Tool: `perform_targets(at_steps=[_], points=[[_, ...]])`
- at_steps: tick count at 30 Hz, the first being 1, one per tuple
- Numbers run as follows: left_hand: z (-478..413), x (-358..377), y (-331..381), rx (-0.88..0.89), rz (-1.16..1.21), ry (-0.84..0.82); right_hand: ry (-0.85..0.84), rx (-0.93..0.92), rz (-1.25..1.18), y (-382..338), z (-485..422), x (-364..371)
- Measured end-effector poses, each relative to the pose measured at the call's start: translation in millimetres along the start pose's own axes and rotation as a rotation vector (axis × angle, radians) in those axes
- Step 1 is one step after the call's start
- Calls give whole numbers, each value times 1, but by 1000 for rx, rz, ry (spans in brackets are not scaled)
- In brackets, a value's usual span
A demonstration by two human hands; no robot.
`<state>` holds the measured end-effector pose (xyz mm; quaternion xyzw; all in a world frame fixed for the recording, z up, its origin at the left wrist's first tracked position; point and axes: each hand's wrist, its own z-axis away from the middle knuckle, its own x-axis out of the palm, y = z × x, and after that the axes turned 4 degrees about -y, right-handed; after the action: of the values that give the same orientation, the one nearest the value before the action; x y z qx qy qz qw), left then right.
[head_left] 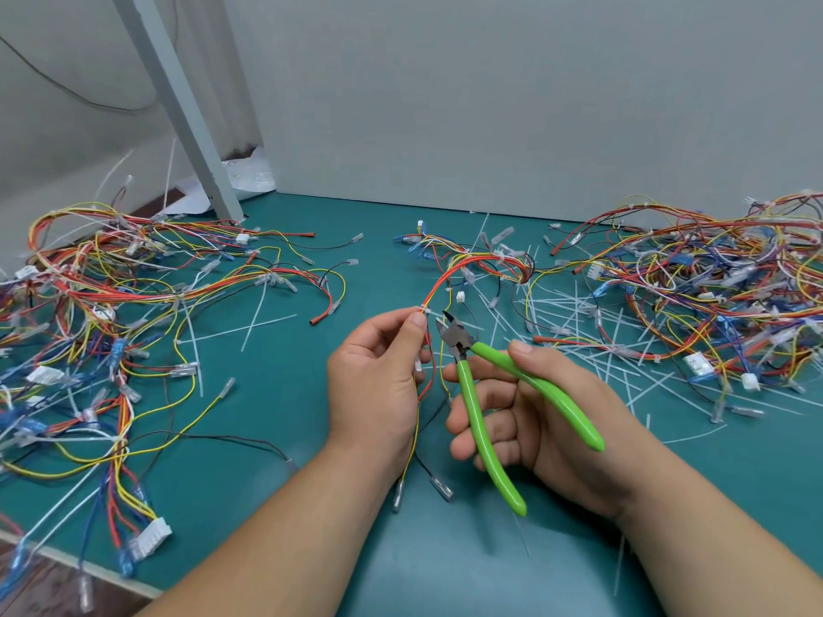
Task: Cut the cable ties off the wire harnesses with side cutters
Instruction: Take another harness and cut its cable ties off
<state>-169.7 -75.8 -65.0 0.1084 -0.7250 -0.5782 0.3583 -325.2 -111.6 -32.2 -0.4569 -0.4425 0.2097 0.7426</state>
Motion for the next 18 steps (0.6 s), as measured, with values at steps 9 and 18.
perform_targets(at_steps=[9, 18], points=[[-1, -1, -3, 14, -37, -41, -6, -13, 32, -1, 1, 3], [-2, -3, -6, -9, -25, -59, 43, -44, 57, -3, 3, 5]])
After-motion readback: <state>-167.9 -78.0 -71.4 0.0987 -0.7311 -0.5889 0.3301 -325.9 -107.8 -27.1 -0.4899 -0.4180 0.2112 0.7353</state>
